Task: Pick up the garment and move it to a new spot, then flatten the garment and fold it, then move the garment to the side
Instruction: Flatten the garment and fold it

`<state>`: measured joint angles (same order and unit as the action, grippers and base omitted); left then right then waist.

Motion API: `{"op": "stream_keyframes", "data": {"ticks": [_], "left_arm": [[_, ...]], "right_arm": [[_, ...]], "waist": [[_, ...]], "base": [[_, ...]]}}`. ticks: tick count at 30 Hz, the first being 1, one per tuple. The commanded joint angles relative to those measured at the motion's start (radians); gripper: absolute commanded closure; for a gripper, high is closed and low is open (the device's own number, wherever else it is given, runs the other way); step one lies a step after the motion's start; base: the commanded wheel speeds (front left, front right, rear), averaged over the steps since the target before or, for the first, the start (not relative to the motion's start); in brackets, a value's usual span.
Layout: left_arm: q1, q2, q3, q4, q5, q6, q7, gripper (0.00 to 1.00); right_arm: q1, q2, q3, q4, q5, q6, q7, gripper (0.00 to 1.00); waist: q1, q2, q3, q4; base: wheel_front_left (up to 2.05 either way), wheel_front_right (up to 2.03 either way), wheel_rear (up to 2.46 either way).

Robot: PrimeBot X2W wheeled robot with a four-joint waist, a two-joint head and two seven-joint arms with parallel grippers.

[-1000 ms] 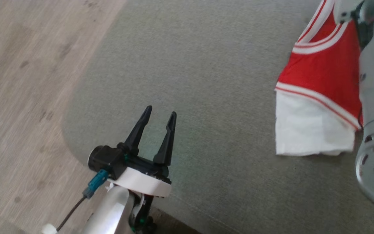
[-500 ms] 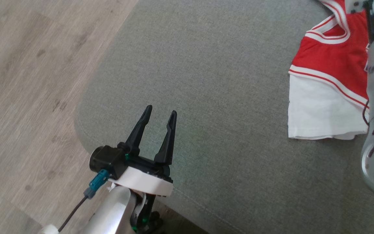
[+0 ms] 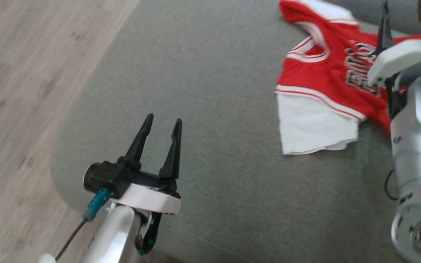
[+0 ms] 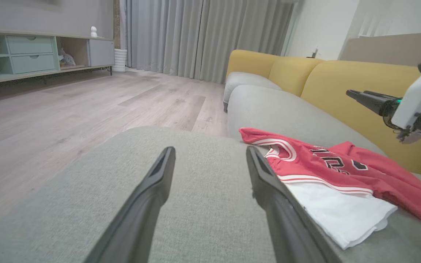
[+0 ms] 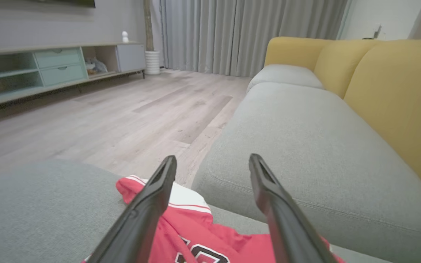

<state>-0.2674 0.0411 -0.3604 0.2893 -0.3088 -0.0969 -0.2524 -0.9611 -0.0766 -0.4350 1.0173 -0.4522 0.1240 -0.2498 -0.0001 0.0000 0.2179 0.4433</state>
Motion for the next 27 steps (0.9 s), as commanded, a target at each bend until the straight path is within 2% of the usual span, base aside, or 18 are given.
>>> {"op": "stream_keyframes", "data": {"ticks": [1,5,8,15,21,27], "left_arm": [[-0.01,0.009,0.047,-0.024,-0.011,0.002,-0.009,0.0],[0.006,0.009,0.062,-0.011,-0.002,0.01,-0.009,0.0],[0.021,0.009,0.071,-0.003,0.011,0.016,-0.009,0.0],[0.065,0.009,0.102,0.009,0.023,0.024,-0.009,0.0],[0.084,0.009,0.105,0.057,0.023,0.016,-0.009,0.0],[0.065,0.009,0.113,0.084,0.022,0.017,-0.009,0.0]], "right_arm": [[0.008,0.026,0.071,-0.072,0.077,0.007,-0.011,0.0],[0.2,0.026,0.208,-0.217,0.253,0.007,-0.012,0.0],[0.355,0.026,0.273,-0.341,0.37,0.007,-0.012,0.0],[0.679,0.026,0.338,-0.595,0.558,0.007,-0.012,0.0],[0.834,0.026,0.358,-0.726,0.588,0.007,-0.012,0.0],[0.909,0.026,0.373,-0.78,0.582,0.007,-0.012,0.0]], "waist": [[0.0001,0.0,-0.073,-0.074],[0.0001,0.0,-0.134,-0.129],[0.0001,0.0,-0.166,-0.166],[0.0001,0.0,-0.196,-0.241],[0.0001,0.0,-0.199,-0.277],[0.0001,0.0,-0.188,-0.315]], "base": [[0.0,0.0,0.0],[0.0,0.0,0.0],[0.0,0.0,0.0],[0.0,0.0,0.0],[0.0,0.0,0.0],[0.0,0.0,0.0]]}}
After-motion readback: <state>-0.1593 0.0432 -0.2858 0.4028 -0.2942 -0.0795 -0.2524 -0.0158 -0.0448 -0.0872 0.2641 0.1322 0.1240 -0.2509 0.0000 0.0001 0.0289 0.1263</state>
